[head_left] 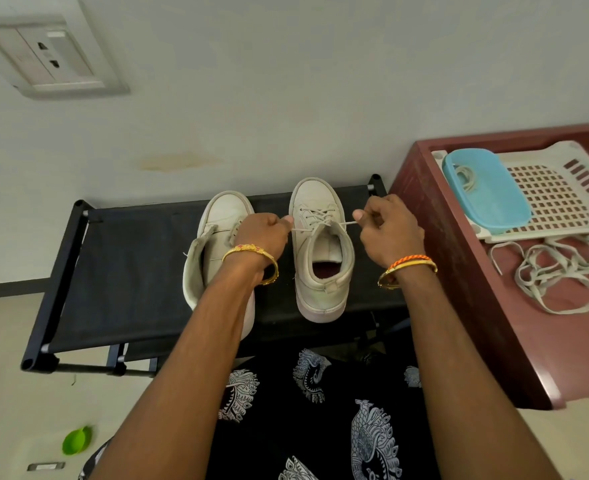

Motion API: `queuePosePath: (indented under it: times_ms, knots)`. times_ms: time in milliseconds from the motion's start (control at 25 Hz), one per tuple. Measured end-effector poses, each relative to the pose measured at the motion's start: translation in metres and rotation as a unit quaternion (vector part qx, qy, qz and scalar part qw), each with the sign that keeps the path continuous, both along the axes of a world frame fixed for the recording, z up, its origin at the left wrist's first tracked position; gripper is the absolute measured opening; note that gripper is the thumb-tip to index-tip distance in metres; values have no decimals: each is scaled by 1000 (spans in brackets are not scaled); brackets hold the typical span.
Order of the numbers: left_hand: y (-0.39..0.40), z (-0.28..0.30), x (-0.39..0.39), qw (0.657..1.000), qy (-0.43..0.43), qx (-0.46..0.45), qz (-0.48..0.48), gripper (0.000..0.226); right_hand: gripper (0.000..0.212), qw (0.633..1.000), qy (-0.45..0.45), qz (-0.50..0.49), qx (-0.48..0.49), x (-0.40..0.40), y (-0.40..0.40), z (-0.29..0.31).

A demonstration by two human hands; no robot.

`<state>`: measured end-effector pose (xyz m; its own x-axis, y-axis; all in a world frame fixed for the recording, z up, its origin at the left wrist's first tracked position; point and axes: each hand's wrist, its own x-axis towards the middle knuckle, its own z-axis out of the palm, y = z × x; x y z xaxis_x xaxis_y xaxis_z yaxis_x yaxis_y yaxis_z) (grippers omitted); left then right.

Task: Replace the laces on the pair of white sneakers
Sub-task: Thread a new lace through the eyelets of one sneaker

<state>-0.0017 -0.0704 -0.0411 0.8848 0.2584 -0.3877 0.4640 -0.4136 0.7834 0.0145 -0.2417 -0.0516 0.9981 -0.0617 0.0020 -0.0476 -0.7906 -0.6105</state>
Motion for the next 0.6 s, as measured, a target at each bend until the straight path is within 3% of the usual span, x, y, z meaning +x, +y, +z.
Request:
queuePosePath:
  times_ms: [80,200,360,600]
  knots:
    - [3,6,-2,998,11,12,-65,40,24,996,18,-10,84,-2,-4,3]
    - [6,24,-5,994,27,-39,-101,34,17,982,31,-25,183,-4,-9,16]
    - [8,71,-1,993,2,-3,-120,18,8,976,10,21,214,3,-11,55]
    - [5,162,5,988,-26,-71,-133,26,8,978,-37,119,168,16,-17,139]
